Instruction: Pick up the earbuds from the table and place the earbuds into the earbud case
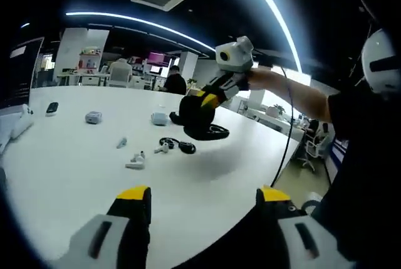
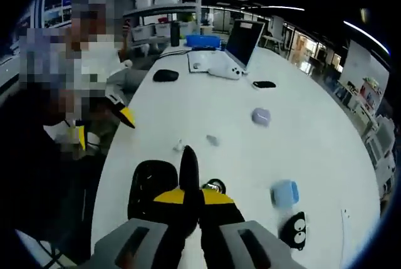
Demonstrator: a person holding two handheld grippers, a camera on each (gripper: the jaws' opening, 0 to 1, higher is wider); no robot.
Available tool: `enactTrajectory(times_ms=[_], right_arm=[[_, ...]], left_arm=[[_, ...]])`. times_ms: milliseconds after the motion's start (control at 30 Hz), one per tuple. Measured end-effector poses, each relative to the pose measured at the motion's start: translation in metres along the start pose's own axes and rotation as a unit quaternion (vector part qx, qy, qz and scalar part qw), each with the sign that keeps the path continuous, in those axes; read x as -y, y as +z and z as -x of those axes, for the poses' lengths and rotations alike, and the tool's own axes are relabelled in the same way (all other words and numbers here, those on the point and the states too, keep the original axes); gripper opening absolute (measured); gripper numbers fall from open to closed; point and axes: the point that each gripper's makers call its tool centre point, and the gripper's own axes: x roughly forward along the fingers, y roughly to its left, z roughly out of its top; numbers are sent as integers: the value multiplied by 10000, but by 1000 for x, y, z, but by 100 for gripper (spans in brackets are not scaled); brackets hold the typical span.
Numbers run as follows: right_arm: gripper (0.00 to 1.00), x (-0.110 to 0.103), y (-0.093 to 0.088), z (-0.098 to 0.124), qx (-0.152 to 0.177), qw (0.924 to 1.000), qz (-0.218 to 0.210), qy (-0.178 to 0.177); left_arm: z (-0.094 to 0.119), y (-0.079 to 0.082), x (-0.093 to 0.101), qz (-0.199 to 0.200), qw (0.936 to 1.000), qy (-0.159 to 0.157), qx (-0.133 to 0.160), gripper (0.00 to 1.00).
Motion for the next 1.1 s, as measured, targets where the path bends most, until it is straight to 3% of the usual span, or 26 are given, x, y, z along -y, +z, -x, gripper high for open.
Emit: enactTrajectory(times_ms=[267,667,1100], right_arm=[[6,-18,-38,3,-74,9999,139,-7],[6,-20,-66,-5,26,9989,455,-55],[7,-17,-65,-8,261,9979,578,-139]], left_arm=[[-22,-4,23,-36,9995,-263,-146,69],[-39,-7,31,-85,9988,-381,-293,68],[-45,-12,37,-92,9985,-394,-379,68]])
